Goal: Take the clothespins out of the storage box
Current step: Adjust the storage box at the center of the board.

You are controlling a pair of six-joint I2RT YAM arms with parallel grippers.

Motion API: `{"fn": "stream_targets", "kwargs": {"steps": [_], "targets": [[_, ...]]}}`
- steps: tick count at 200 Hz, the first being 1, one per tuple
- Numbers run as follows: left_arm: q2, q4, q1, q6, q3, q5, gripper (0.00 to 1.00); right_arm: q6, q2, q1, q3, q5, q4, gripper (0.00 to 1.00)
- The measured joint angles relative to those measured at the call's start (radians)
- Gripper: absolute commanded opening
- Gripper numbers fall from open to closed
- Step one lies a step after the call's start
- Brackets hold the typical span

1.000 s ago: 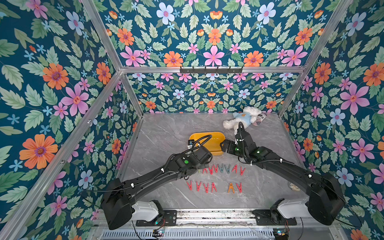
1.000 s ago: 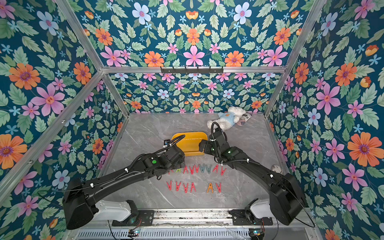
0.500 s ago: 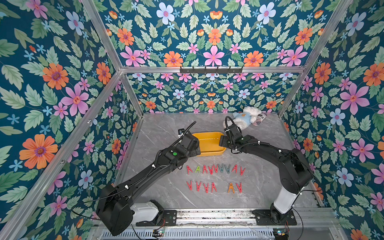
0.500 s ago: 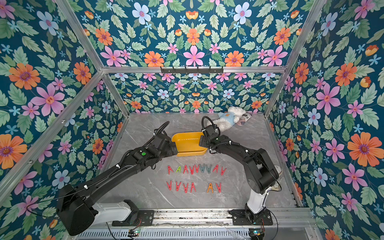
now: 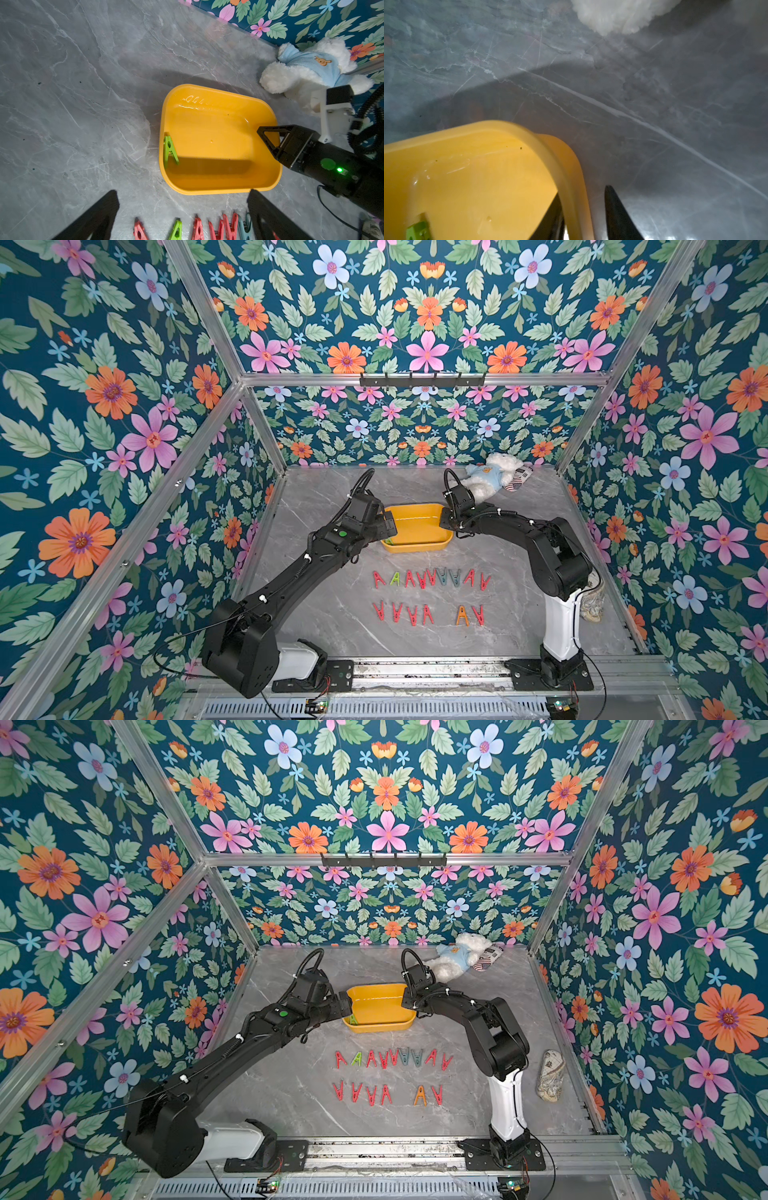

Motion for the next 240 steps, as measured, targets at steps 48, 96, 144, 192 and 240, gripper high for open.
{"fn": "stream_targets", "kwargs": {"steps": [48, 96, 144, 192, 240], "targets": [[0.012, 0.009, 0.042, 0.006, -0.011, 0.061, 1.00, -0.014, 0.028, 0.000, 0.045, -0.006, -0.037, 0.05], [0.008, 0.032, 0.077, 0.022, -0.023, 0.115, 1.00, -0.005, 0.048, -0.008, 0.182, -0.033, -0.188, 0.00], [-0.018, 0.053, 0.120, 0.030, -0.036, 0.162, 1.00, 0.005, 0.047, -0.045, 0.293, -0.173, -0.362, 0.00], [-0.039, 0.081, 0.142, 0.026, -0.066, 0.218, 1.00, 0.017, 0.038, -0.123, 0.270, -0.411, -0.431, 0.00], [-0.056, 0.092, 0.145, 0.021, -0.088, 0.238, 0.99, 0.003, 0.033, -0.130, 0.241, -0.408, -0.448, 0.00]]}}
